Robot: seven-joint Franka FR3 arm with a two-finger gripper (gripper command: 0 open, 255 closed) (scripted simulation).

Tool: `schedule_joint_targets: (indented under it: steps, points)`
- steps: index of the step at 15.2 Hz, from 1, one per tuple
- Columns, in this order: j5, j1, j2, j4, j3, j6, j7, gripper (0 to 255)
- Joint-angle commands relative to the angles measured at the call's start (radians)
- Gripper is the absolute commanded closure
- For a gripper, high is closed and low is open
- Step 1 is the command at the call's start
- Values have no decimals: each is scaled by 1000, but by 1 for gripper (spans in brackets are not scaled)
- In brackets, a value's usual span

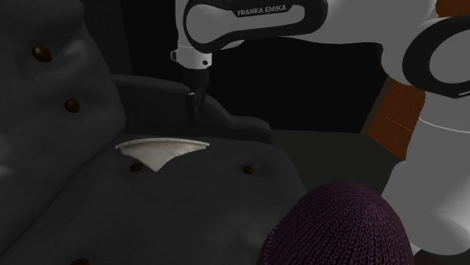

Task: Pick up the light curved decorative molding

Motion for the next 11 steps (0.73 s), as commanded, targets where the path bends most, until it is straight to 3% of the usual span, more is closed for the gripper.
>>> schedule_joint_targets:
  steps: [1,8,11]
  points:
    - [-18,20,66,81,15,-14,-23,0]
    - [-92,118,318,411,57,-96,-91,0]
    - [-91,113,310,358,56,-51,-89,0]
